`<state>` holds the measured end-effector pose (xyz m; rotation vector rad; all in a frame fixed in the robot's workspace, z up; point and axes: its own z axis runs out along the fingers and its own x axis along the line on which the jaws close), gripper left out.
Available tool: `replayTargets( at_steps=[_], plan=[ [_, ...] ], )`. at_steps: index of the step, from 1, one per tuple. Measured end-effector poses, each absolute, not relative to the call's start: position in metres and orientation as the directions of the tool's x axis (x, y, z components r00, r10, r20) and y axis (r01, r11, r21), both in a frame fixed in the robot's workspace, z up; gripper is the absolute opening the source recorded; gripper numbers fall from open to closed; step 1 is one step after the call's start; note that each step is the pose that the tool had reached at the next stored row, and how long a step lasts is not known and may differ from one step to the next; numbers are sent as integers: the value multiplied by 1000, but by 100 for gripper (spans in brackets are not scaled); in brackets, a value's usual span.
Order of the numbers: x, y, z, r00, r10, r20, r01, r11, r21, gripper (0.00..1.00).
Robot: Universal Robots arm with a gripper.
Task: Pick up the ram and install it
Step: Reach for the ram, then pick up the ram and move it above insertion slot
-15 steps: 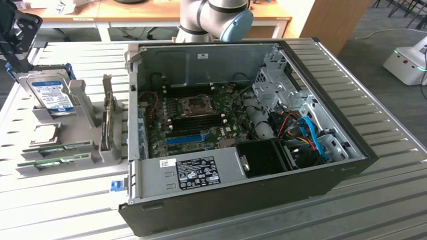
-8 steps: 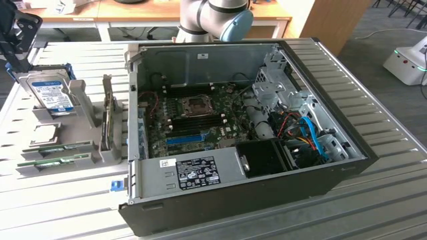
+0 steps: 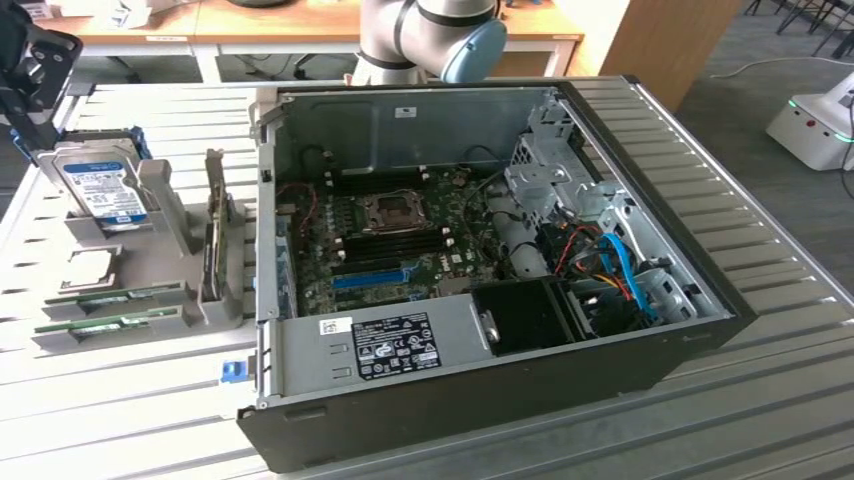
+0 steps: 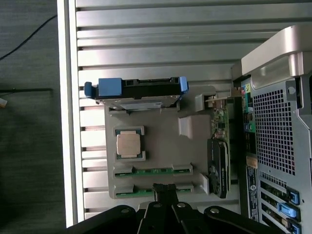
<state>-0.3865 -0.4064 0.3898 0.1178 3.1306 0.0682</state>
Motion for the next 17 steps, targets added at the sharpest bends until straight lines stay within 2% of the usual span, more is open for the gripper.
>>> replayTargets(
  at_steps=[17],
  plan=[
    [-387, -415, 390, -997, 75, -6, 75, 996, 44, 11]
  ],
)
